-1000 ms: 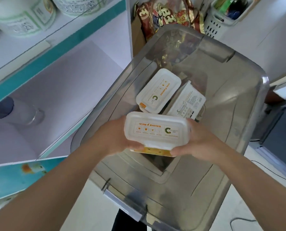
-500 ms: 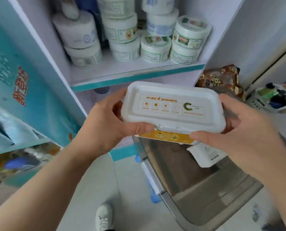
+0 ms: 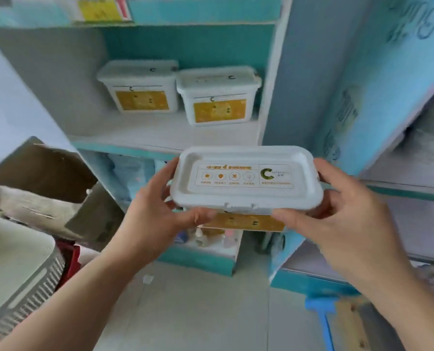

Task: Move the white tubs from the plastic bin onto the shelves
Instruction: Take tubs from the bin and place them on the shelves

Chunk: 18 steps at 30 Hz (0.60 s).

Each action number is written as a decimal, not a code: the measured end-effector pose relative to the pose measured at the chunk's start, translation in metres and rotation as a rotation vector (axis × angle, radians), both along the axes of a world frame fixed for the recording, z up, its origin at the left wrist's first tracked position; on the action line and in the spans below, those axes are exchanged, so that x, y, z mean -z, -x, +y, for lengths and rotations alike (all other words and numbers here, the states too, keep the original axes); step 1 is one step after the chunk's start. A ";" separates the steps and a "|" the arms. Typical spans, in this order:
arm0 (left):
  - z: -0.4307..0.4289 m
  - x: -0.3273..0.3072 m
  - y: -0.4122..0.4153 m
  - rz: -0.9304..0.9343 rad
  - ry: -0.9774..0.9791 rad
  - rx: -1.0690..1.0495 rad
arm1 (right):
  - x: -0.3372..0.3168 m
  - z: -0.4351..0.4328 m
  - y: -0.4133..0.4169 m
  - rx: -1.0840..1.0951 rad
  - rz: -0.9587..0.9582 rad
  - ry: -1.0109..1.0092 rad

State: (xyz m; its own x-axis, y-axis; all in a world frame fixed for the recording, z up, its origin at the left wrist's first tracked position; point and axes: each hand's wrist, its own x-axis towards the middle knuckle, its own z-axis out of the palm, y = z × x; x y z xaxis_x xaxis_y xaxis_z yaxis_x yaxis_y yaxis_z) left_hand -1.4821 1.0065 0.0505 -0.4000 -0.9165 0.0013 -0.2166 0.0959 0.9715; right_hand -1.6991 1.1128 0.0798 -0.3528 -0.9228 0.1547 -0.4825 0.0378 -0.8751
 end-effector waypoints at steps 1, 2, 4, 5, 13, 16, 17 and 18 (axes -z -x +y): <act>-0.012 -0.003 -0.017 0.015 0.015 -0.037 | 0.001 -0.018 -0.018 -0.022 -0.006 0.017; -0.025 -0.006 -0.032 0.031 0.031 -0.073 | 0.001 -0.036 -0.035 -0.039 -0.013 0.036; -0.051 -0.014 -0.054 0.060 0.066 -0.132 | 0.000 -0.075 -0.063 -0.058 -0.021 0.074; -0.065 -0.019 -0.062 0.071 0.088 -0.153 | -0.001 -0.093 -0.074 -0.066 -0.024 0.099; -0.170 -0.033 -0.102 0.104 0.207 -0.276 | -0.007 -0.212 -0.114 -0.029 -0.013 0.232; -0.193 -0.024 -0.106 0.073 0.169 -0.295 | 0.000 -0.243 -0.118 -0.008 0.019 0.189; -0.199 -0.020 -0.107 0.061 0.160 -0.297 | 0.005 -0.251 -0.119 0.001 0.029 0.168; -0.204 -0.016 -0.108 0.053 0.157 -0.296 | 0.009 -0.257 -0.119 0.013 0.036 0.145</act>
State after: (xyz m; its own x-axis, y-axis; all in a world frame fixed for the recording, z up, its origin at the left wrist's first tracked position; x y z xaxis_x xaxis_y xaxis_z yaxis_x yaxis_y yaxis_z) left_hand -1.3745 0.8028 0.0667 -0.1121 -0.9798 0.1656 -0.2075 0.1860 0.9604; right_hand -1.5797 0.8557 0.0703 -0.3567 -0.8851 0.2990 -0.5144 -0.0811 -0.8537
